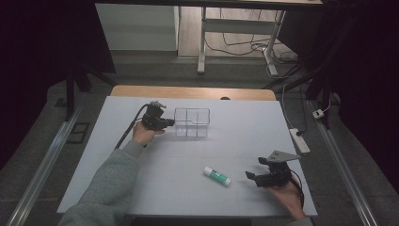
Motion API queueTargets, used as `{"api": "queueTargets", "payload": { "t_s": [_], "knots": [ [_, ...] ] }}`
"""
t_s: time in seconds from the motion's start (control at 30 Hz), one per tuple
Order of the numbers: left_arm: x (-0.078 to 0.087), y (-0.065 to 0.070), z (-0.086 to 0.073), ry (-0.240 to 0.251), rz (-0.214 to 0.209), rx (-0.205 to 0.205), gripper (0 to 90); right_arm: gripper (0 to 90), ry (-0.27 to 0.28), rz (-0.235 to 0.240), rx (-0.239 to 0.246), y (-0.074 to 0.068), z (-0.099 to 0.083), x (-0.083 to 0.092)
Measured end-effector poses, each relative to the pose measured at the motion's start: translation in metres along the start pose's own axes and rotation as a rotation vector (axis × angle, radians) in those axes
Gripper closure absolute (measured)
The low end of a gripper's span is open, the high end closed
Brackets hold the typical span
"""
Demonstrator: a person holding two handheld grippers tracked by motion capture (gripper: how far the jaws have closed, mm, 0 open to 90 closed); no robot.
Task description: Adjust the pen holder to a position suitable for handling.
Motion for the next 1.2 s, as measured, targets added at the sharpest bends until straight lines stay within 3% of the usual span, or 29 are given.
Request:
{"api": "queueTargets", "payload": {
  "t_s": [0.1, 0.23, 0.3, 0.53, 0.67, 0.83, 0.93, 1.2],
  "knots": [
    [0.001, 0.000, 0.000, 0.004, 0.004, -0.007, 88.6, 15.7, 0.000, -0.002, -0.001, 0.000, 0.000, 0.000],
    [0.011, 0.002, -0.002, 0.000, 0.085, -0.071, 88.7, 15.7, 0.000, -0.003, -0.004, 0.000, 0.000, 0.001],
    [0.018, 0.004, -0.005, 0.016, 0.103, -0.096, 88.7, 15.7, 0.001, -0.003, -0.001, 0.001, 0.000, 0.001],
    [0.045, 0.017, -0.030, 0.032, 0.116, -0.145, 87.8, 15.7, 0.002, -0.002, -0.001, 0.000, 0.000, 0.001],
    [0.058, 0.024, -0.043, 0.026, 0.096, -0.158, 77.3, 15.7, 0.007, -0.001, -0.006, 0.000, 0.000, 0.001],
    [0.074, 0.038, -0.060, 0.044, 0.095, -0.177, 55.0, 15.7, 0.002, -0.005, -0.008, 0.001, 0.000, 0.001],
    [0.082, 0.045, -0.070, 0.058, 0.090, -0.183, 46.2, 15.7, 0.005, -0.004, -0.011, 0.000, 0.000, 0.001],
    [0.098, 0.055, -0.095, 0.084, 0.074, -0.172, 35.0, 16.0, 0.024, -0.011, -0.014, 0.001, 0.001, 0.003]
  ]
}}
Point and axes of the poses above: each handheld gripper's, and its own axes: x roughly backward along the jaws, z roughly out of its top, y roughly to its right, the point moved 2 cm from there along -x, roughly forward along the jaws, and after that the axes turned 4 degrees about -z, right-handed, at the moved point
